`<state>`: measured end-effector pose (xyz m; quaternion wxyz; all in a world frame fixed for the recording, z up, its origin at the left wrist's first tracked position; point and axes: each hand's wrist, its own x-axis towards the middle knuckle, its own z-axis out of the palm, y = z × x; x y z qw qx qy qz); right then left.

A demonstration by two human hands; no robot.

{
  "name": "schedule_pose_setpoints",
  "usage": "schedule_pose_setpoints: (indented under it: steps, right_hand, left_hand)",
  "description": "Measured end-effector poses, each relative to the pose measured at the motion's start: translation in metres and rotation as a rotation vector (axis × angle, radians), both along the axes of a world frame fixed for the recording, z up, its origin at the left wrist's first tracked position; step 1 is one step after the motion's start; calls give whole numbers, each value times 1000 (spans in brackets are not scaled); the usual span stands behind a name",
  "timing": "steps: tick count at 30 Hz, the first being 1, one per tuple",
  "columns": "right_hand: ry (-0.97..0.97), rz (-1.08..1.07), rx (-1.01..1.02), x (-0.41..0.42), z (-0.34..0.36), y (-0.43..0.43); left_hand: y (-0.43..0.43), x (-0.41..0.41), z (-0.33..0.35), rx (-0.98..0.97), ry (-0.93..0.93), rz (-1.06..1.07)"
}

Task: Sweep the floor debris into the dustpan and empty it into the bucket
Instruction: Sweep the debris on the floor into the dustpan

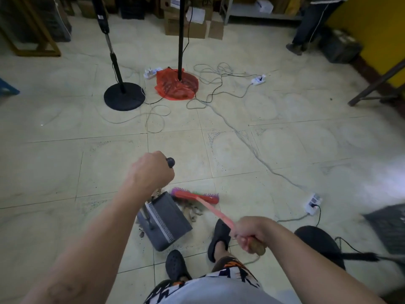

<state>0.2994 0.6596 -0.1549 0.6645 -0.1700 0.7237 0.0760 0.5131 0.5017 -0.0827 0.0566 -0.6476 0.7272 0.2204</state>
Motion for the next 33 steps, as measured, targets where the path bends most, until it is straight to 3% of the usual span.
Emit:
schedule_pose_setpoints:
  steps: [6, 10, 16, 24, 33]
  right_hand:
    - [-103, -407, -35, -37, 32, -17]
    - [-145, -547, -102, -65, 48, -18]
    - [-51, -578, -181, -109, 56, -20]
    - [183, -565, -258, -168, 11, -39]
    - [273, -672, -289, -246, -31, 2]
  left_hand:
    - [2, 1, 6, 40, 0, -31]
    - [0, -5, 6, 25, 11, -58]
    - [3, -23, -1, -13, 22, -83]
    - [-1, -60, -8, 41, 17, -38]
    - [7, -122, -15, 45, -18, -89]
